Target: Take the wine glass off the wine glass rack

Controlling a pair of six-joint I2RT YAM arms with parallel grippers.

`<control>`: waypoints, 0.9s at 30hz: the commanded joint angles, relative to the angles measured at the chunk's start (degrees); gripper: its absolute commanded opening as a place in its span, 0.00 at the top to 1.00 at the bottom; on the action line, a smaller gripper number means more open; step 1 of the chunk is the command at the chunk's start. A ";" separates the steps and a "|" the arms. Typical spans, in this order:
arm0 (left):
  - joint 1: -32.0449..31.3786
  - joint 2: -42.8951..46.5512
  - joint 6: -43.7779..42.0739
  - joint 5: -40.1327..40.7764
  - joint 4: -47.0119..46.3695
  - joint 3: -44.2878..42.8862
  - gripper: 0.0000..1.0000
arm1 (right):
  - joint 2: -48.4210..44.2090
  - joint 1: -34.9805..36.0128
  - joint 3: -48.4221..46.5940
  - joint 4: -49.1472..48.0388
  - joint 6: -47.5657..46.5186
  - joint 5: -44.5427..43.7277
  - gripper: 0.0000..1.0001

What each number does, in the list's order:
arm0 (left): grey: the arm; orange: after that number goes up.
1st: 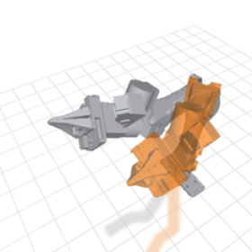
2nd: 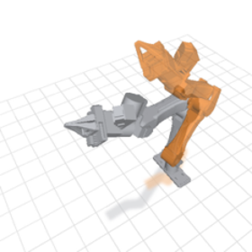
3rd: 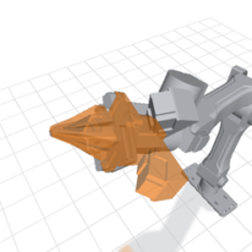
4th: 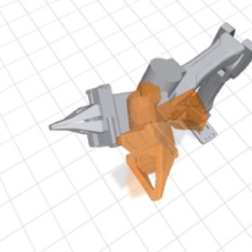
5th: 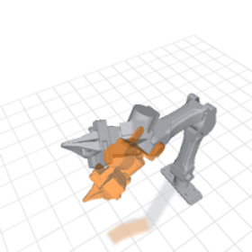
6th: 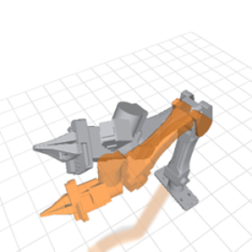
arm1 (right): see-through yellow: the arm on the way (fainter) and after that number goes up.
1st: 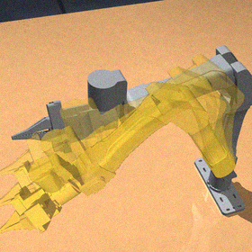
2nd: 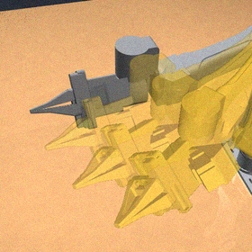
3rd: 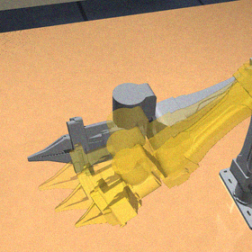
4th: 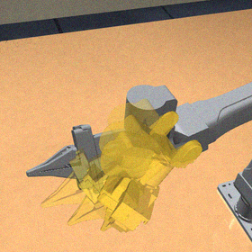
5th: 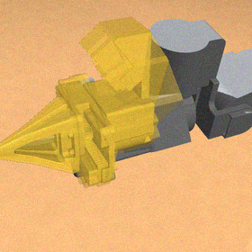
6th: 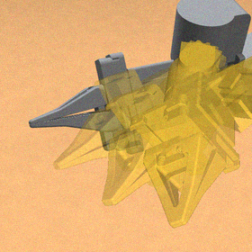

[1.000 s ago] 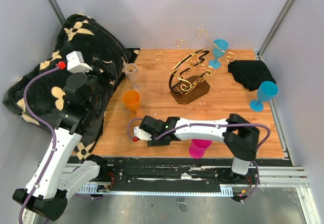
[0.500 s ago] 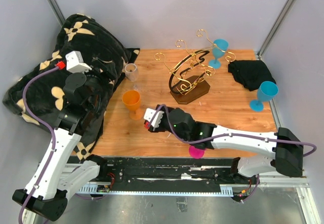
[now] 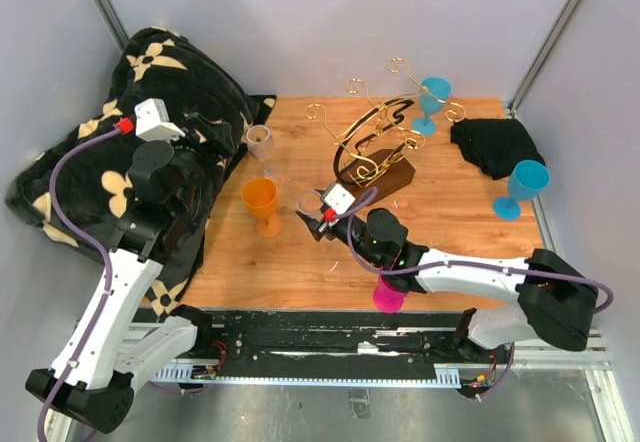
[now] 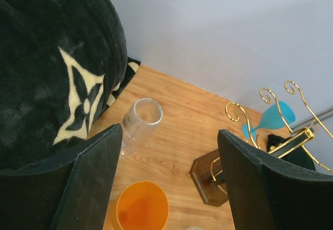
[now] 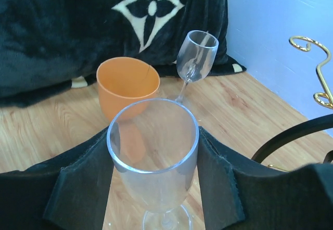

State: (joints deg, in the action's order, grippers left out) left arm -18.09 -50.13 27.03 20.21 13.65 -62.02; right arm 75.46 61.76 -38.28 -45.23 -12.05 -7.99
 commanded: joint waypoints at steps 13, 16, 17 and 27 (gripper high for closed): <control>0.42 -0.80 -2.09 -0.87 0.38 -2.98 0.21 | 11.99 -5.49 2.62 -27.95 12.52 3.20 0.79; 0.50 -0.76 -2.36 -0.71 0.43 -3.06 0.21 | 12.46 -5.56 2.00 -27.02 12.36 3.53 0.75; 0.46 -0.69 -2.39 -0.72 0.42 -3.10 0.21 | 12.50 -5.63 1.97 -26.75 12.28 3.59 0.74; 0.45 -0.70 -2.37 -1.02 0.35 -2.77 0.21 | 13.66 -6.42 1.62 -25.31 13.55 4.72 0.59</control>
State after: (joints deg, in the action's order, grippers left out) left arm -18.09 -50.92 25.56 19.40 14.00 -63.33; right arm 88.47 56.69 -35.29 -67.40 0.03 -5.08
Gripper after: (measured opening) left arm 0.793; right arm 0.579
